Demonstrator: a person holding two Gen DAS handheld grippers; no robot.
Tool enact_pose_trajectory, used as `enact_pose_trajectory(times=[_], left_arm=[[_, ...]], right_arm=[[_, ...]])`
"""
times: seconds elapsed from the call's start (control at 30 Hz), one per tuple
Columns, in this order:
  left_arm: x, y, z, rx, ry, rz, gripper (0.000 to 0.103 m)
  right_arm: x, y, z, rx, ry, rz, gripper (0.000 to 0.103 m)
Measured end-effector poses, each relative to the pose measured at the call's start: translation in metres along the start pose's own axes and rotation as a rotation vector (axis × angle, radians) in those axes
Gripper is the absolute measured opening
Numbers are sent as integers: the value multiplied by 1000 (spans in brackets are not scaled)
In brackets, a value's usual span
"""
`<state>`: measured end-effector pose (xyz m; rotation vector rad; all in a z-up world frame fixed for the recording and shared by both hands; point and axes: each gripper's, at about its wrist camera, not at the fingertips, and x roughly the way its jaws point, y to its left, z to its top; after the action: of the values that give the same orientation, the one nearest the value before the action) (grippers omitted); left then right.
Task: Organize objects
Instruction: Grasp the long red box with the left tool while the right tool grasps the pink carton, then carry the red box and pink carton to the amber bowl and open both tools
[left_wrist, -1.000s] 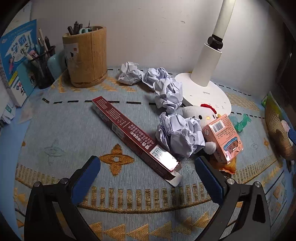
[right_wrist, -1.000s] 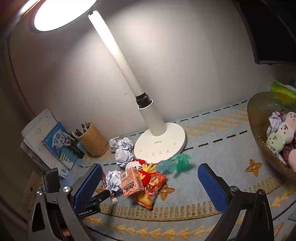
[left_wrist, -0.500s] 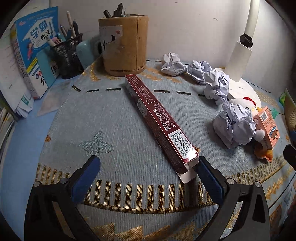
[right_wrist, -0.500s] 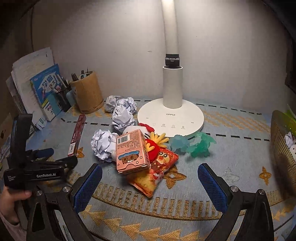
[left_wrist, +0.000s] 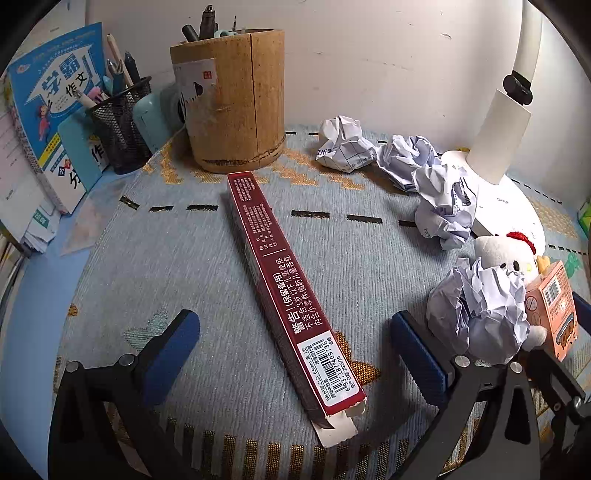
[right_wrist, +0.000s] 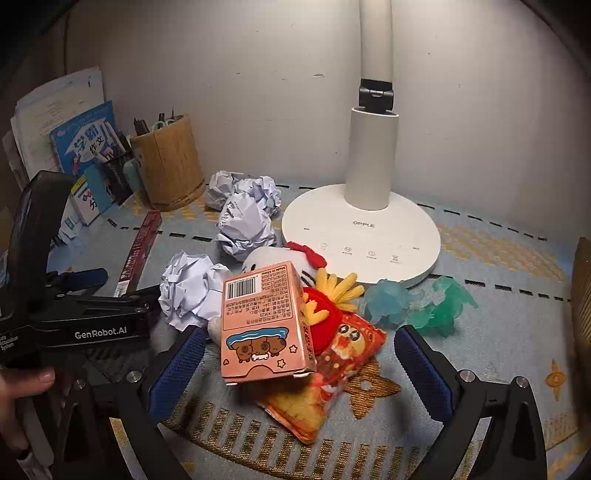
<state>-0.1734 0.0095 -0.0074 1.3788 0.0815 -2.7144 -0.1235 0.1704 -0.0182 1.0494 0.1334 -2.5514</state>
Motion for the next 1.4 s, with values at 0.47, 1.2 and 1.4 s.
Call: enact_pose_trajectory(times=[0.47, 1.2, 1.4], left_arm=[[-19, 22, -3, -164, -88, -32, 15], [-26, 23, 1, -168, -114, -21, 15], [-32, 23, 0, -172, -142, -35, 15]], right_arm=[[-18, 4, -3, 3, -90, 10, 43], [-3, -46, -13, 283, -44, 399, 51], [-6, -53, -17, 326, -73, 434, 42]])
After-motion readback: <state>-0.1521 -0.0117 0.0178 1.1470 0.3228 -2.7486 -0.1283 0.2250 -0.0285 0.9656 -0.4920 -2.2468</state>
